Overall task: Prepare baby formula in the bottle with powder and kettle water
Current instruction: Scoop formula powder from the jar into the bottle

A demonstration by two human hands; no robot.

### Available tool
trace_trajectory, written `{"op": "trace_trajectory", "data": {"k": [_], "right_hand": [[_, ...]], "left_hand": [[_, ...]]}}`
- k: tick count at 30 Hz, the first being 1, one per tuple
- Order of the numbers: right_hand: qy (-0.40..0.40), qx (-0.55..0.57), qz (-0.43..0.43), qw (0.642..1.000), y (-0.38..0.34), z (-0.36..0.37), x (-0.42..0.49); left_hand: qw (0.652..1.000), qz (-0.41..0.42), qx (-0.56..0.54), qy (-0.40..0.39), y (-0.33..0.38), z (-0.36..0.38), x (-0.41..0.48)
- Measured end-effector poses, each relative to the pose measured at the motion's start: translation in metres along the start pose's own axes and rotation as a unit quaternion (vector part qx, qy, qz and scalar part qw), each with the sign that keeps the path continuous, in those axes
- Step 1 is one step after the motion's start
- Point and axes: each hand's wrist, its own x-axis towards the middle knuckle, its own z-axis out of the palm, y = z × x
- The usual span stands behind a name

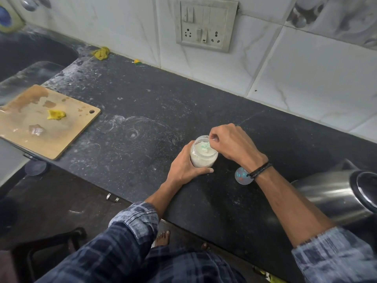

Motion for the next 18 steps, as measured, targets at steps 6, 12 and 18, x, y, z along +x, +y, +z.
{"op": "trace_trajectory", "data": {"k": [6,12,18], "right_hand": [[0.004,-0.052,-0.073,0.996,0.002,0.004,-0.003],[0.002,-0.089,-0.153,0.984,0.008,0.01,0.0],[-0.052,-0.018,-0.127,0.99,0.004,0.011,0.001]], "left_hand": [[1.0,0.004,-0.002,0.0,0.002,-0.001,-0.001],[1.0,0.003,0.001,0.001,0.002,0.0,-0.001],[1.0,-0.004,0.005,-0.002,0.0,0.0,0.0]]}}
